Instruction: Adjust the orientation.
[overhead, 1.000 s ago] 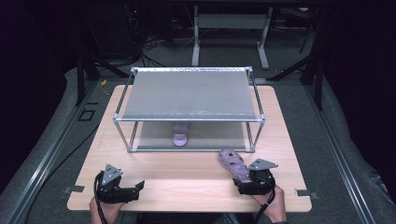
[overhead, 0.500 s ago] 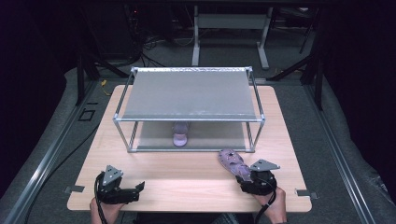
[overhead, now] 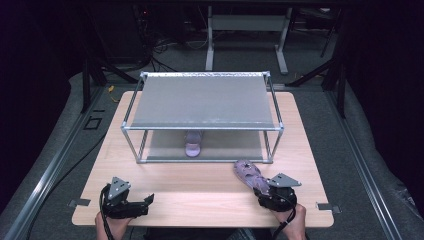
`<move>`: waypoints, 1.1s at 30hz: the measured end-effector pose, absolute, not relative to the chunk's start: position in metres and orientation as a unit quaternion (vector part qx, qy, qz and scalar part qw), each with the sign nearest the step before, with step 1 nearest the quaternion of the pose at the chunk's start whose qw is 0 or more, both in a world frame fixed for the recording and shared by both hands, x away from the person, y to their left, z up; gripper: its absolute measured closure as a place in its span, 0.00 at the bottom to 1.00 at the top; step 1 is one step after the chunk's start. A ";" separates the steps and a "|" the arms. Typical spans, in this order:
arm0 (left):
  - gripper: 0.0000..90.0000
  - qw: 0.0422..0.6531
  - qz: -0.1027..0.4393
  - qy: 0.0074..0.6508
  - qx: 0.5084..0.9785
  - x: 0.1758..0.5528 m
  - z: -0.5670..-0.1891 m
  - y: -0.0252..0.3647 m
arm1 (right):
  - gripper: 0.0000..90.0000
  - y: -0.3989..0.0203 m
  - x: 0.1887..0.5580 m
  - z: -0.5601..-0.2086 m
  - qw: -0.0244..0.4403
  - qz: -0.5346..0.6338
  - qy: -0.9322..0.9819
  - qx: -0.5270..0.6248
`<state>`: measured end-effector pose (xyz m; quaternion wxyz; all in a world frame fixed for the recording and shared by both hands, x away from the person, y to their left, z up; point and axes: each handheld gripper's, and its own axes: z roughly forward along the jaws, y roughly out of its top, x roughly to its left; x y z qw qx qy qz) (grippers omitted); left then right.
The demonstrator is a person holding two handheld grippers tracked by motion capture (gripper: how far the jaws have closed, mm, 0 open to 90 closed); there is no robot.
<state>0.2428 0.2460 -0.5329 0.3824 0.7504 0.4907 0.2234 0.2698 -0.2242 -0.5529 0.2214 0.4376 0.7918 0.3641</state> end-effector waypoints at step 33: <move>0.00 0.389 0.235 0.490 0.744 0.239 -0.537 0.247 | 0.46 -0.209 0.260 -0.516 0.254 0.389 0.772 0.433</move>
